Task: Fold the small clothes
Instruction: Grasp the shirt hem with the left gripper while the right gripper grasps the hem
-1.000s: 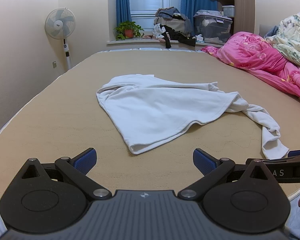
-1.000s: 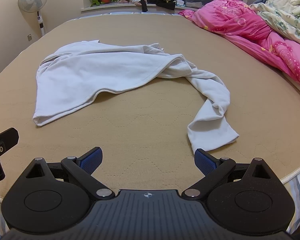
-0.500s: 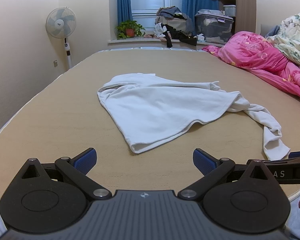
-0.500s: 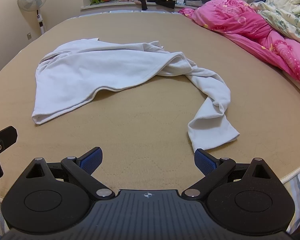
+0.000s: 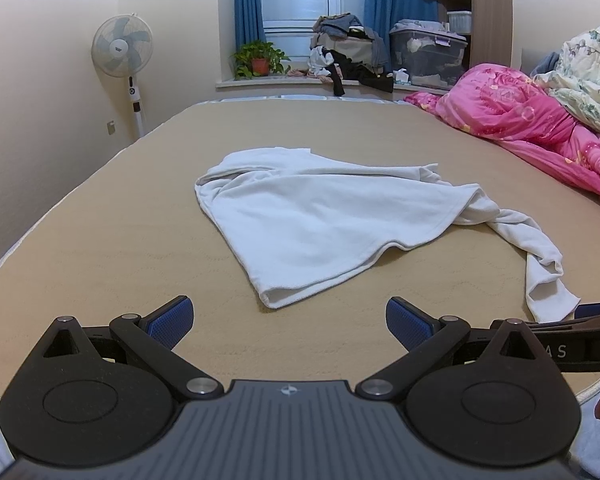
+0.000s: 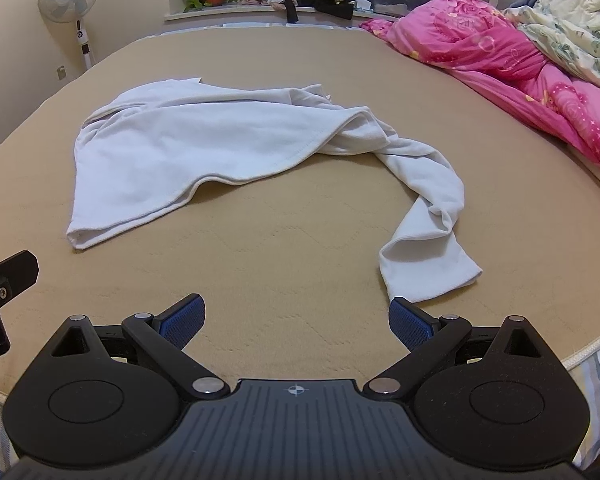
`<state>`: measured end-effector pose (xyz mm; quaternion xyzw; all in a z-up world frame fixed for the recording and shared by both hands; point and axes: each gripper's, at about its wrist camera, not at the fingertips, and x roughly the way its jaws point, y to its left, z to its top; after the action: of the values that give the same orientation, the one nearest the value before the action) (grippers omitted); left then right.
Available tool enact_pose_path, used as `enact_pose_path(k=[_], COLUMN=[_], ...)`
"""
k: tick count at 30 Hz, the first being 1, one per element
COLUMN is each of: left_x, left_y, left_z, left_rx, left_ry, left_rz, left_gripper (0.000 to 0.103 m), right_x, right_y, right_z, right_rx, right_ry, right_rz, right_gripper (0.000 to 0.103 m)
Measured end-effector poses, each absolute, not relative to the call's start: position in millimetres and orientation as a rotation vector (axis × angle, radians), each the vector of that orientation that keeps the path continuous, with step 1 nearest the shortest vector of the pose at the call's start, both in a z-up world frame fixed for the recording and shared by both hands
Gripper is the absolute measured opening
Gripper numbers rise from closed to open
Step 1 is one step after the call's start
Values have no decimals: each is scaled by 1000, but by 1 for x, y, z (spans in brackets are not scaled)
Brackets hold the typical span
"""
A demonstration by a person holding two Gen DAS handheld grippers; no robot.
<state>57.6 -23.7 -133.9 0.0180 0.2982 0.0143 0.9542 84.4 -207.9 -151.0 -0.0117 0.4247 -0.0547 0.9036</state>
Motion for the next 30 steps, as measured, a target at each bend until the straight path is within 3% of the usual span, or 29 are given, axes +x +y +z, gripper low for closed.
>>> enact_pose_path(k=[9, 15, 16, 19, 21, 23, 27, 28, 29, 30], left_x=[58, 73, 79, 107, 130, 158, 205, 214, 222, 227], left_y=[-25, -18, -13, 0, 8, 14, 21, 21, 19, 17], left_z=[-134, -138, -139, -144, -150, -161, -191, -199, -208, -215], left_rx=[32, -15, -34, -85, -110, -159, -267, -278, -283, -258], left_ry=[610, 659, 673, 718, 743, 783, 883, 913, 953, 967], left_rz=[28, 34, 37, 39, 48, 75, 120, 129, 142, 173], left_gripper=[103, 103, 101, 96, 92, 86, 76, 67, 51, 47], right_x=[85, 105, 109, 120, 124, 129, 138, 140, 144, 146], right_y=[-214, -249, -256, -277, -292, -302, -310, -310, -312, -315], right_z=[-141, -85, -76, -70, -82, -100, -102, -103, -105, -109], right_rx=[9, 29, 9, -35, -2, 15, 72, 65, 64, 75], right_ry=[839, 681, 632, 541, 533, 600, 610, 612, 622, 631], right_rz=[-89, -2, 20, 49, 53, 42, 64, 60, 44, 28], right_gripper=[96, 86, 83, 59, 38, 30, 28, 28, 28, 29])
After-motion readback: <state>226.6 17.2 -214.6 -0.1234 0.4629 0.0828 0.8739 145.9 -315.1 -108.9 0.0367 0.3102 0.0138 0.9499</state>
